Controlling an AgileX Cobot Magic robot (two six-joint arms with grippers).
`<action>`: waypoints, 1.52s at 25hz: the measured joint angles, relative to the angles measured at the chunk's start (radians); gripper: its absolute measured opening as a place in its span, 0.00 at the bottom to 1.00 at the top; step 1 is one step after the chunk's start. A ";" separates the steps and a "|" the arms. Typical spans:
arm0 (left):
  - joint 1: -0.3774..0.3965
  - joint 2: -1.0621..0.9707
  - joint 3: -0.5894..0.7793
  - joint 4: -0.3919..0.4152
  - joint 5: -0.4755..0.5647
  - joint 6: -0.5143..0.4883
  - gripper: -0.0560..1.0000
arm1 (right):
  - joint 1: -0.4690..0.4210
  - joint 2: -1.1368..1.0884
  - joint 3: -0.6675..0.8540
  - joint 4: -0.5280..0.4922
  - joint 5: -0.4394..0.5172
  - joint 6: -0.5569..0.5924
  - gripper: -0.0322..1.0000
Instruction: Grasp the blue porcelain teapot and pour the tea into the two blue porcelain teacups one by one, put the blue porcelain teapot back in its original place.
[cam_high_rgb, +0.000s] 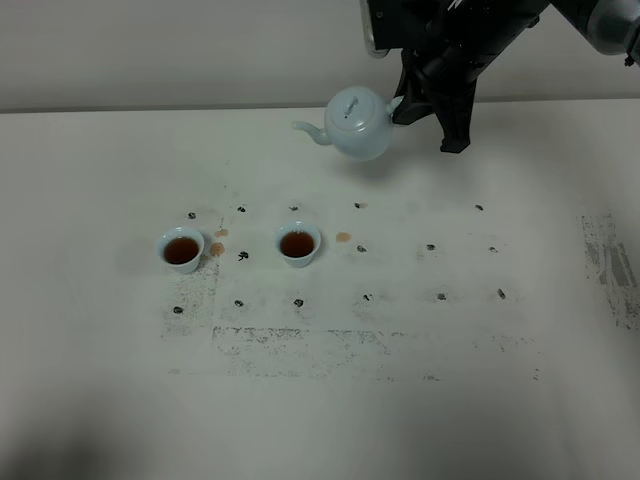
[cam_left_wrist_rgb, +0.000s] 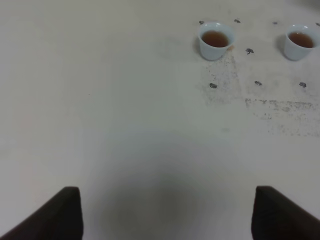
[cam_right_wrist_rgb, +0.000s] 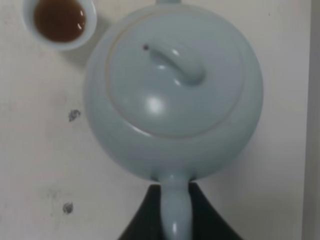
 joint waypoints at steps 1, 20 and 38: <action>0.000 0.000 0.000 0.000 0.000 0.000 0.68 | -0.001 0.000 0.000 -0.003 0.000 0.000 0.06; 0.000 0.000 0.000 0.000 0.000 0.000 0.68 | -0.072 0.141 -0.001 0.055 -0.002 -0.065 0.06; 0.000 0.000 0.000 0.000 0.000 0.000 0.68 | -0.072 0.156 -0.001 0.099 -0.004 -0.091 0.06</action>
